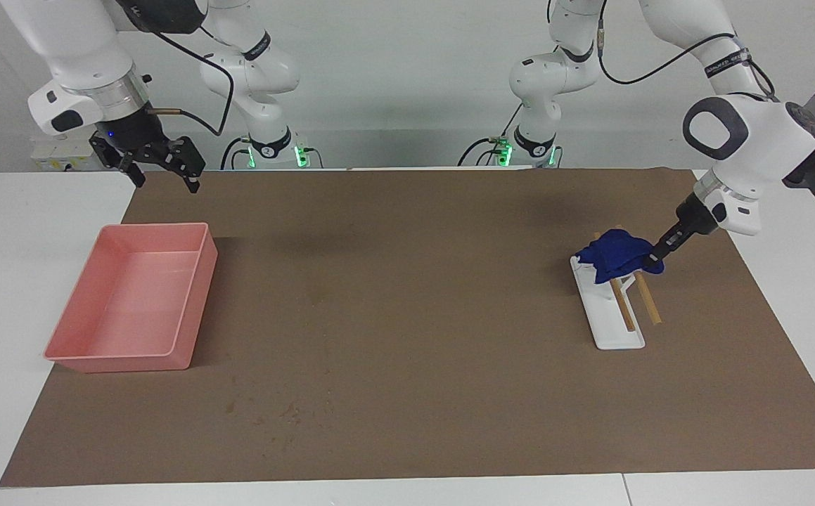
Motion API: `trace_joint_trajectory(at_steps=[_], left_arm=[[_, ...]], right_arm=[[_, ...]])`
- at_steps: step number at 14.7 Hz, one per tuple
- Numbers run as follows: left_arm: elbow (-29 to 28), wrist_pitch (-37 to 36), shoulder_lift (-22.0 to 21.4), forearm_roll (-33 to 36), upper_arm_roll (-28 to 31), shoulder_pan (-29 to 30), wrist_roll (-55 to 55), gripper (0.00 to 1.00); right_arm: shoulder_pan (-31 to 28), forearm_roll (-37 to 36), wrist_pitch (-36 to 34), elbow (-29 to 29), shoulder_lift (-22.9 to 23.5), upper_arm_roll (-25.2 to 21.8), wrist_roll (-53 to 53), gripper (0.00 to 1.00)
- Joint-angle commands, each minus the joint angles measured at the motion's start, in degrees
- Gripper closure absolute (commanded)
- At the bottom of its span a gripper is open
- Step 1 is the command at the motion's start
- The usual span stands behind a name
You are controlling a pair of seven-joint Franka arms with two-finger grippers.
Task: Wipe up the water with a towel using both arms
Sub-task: 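Lift the blue cloth with the left gripper while the right gripper approaches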
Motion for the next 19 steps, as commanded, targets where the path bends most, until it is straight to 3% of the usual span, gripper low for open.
trace_joint_trajectory(at_steps=[1, 6, 11, 13, 17, 19], left_arm=[[1.53, -4.54, -0.20, 1.77, 0.66, -1.22, -0.26, 1.00], [11.80, -17.98, -0.20, 2.64, 0.66, -0.34, -2.89, 1.00], [17.70, -24.06, -2.13, 2.47, -0.48, -2.61, -17.99, 1.00], [20.60, -26.08, -2.22, 1.33, -1.18, -4.28, -29.73, 1.00], [20.87, -25.22, -3.27, -3.42, -6.79, -4.82, -49.44, 1.00], [20.87, -23.91, -3.36, -5.43, -9.52, -4.82, -60.59, 1.00]], right_arm=[[-0.62, 0.37, 0.49, -2.04, -1.73, 0.27, -1.22, 0.00], [-0.62, 0.37, 0.57, -2.13, -1.81, 0.27, -1.22, 0.00], [-0.53, 0.37, 0.57, -2.13, -1.81, 0.27, -1.31, 0.00], [-0.27, 0.37, 1.01, -2.04, -1.73, 0.36, -0.61, 0.00], [0.26, 0.80, 2.85, -2.13, -1.55, 1.32, 7.88, 0.00], [0.44, 6.32, 3.30, -2.04, -1.29, 1.76, 15.26, 0.00]])
